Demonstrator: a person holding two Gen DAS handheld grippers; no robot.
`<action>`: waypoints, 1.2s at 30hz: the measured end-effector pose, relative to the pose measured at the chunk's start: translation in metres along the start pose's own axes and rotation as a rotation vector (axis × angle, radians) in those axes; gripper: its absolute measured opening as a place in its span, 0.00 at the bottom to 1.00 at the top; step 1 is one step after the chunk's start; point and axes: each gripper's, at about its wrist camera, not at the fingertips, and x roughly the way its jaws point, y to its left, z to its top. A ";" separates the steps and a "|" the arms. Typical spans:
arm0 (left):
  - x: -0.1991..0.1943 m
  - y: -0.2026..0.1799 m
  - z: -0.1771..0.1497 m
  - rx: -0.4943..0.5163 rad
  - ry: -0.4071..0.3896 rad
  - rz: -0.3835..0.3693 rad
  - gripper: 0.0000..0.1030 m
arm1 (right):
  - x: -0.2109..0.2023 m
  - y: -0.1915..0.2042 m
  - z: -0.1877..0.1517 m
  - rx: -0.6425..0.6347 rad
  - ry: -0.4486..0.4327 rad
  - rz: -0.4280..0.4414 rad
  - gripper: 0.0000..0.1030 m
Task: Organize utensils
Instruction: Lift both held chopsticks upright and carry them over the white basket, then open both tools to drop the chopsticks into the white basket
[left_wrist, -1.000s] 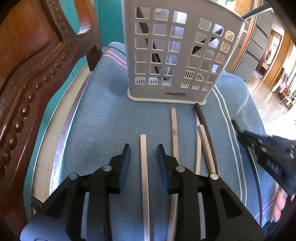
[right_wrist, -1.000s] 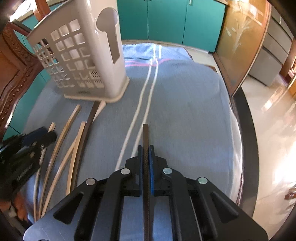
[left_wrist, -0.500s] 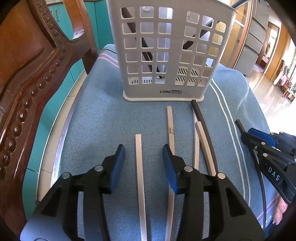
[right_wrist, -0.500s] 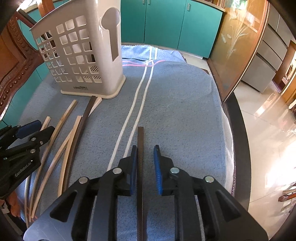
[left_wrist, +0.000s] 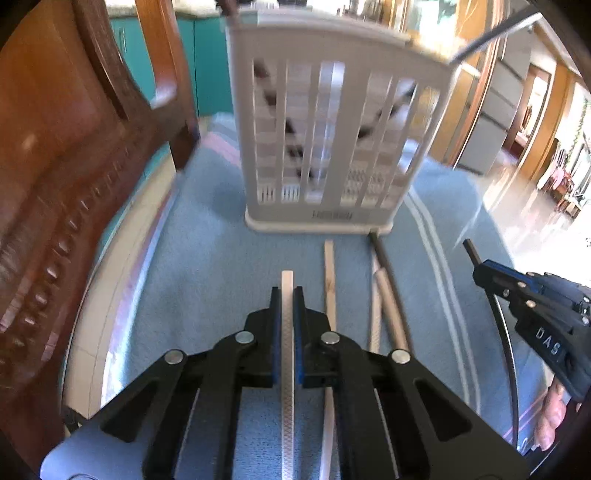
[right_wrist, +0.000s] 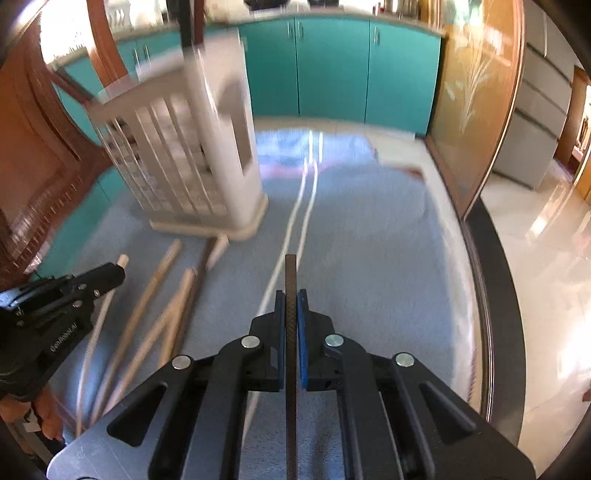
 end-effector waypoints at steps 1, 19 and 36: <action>-0.007 0.000 0.001 0.001 -0.026 -0.003 0.07 | -0.012 -0.001 0.003 0.006 -0.039 0.020 0.07; -0.214 -0.001 0.088 0.035 -0.526 -0.233 0.07 | -0.192 -0.037 0.074 0.091 -0.424 0.290 0.07; -0.202 0.010 0.142 -0.171 -0.791 -0.005 0.07 | -0.180 -0.017 0.128 0.184 -0.757 0.177 0.07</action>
